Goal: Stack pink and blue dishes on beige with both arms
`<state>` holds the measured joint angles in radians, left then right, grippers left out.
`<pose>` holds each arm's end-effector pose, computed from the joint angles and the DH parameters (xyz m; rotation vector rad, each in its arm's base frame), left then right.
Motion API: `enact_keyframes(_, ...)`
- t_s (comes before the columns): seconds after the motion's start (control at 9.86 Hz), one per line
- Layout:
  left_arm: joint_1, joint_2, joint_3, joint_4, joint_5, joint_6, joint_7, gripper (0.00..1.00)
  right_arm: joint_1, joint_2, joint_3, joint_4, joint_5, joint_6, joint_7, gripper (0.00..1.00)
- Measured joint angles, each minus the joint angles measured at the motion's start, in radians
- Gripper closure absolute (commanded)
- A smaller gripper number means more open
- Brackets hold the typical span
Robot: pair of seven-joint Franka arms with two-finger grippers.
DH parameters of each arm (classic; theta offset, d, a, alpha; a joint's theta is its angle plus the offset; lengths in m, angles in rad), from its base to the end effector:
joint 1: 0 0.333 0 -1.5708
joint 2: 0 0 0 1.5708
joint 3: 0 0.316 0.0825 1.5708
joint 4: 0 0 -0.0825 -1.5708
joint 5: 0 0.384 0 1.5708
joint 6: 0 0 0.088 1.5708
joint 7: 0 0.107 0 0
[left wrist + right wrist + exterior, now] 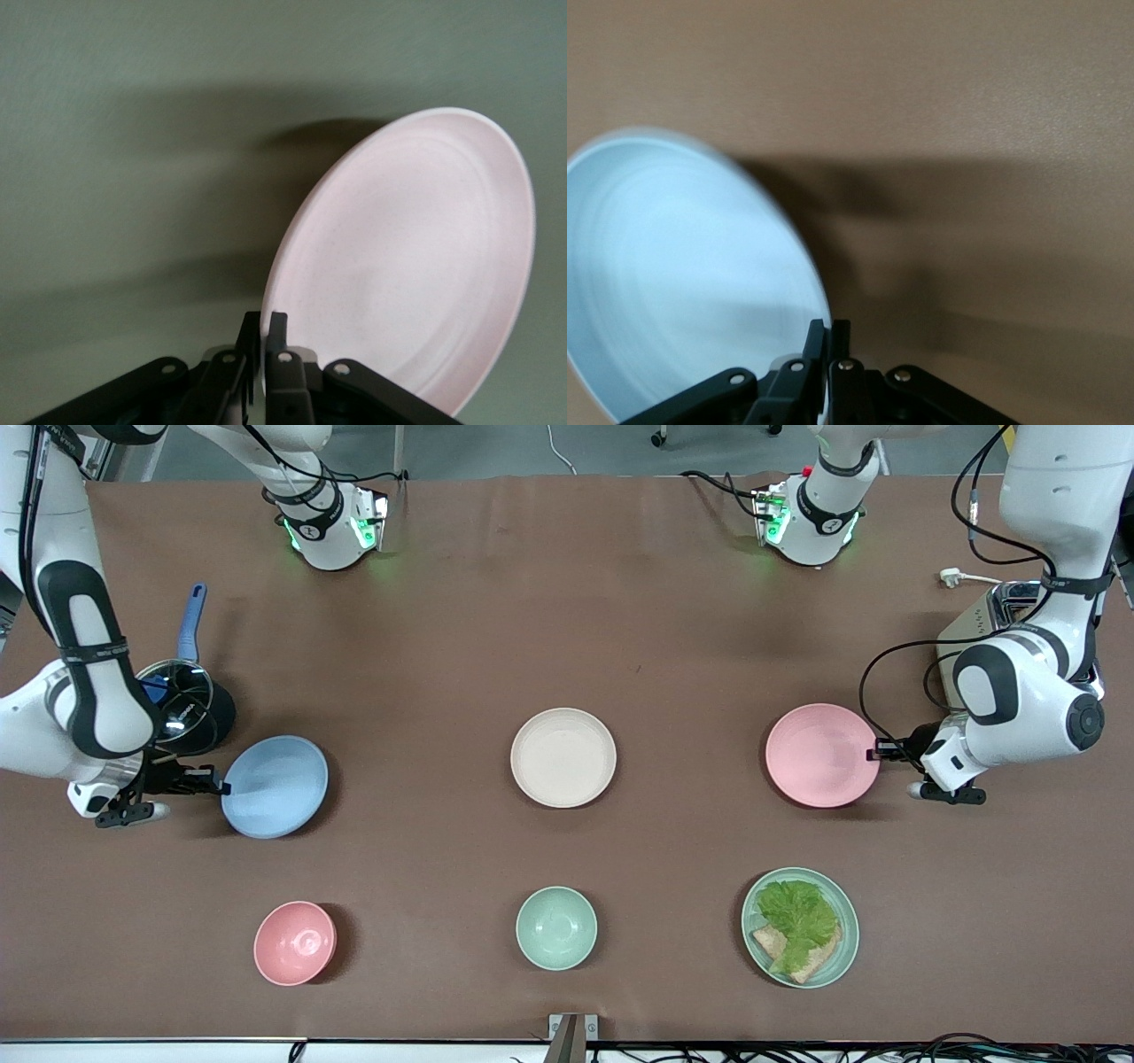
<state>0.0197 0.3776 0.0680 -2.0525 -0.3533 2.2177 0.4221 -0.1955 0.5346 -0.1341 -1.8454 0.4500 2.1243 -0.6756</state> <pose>0.5702 0.0386 0.2377 2.8546 -0.1325 -0.2031 0.5924 -0.1780 0.2206 -2.7771 -0.0972 0.1045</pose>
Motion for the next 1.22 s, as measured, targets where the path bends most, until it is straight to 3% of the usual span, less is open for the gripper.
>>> enact_keyframes(0.3,0.0,-0.047,-0.23,0.018,-0.037,0.035,-0.201,1.0,0.012,-0.008,-0.049,0.253,-0.05,-0.334,0.173,0.99)
enact_keyframes(0.51,-0.005,-0.018,-0.41,0.014,-0.037,0.17,-0.435,1.0,0.048,-0.008,-0.047,0.348,-0.067,-0.438,0.308,0.99)
enact_keyframes(0.71,-0.02,0.06,-0.552,0.008,0.004,0.355,-0.652,0.99,0.091,-0.009,-0.025,0.374,-0.071,-0.462,0.418,0.98)
enact_keyframes(1.01,-0.07,0.177,-0.629,0.056,0.242,0.455,-1.0,0.98,0.121,-0.01,0.038,0.381,-0.081,-0.462,0.566,0.99)
enact_keyframes(1.22,-0.093,0.255,-0.667,0.115,0.419,0.455,-1.208,0.85,0.128,-0.017,0.086,0.382,-0.09,-0.458,0.662,0.99)
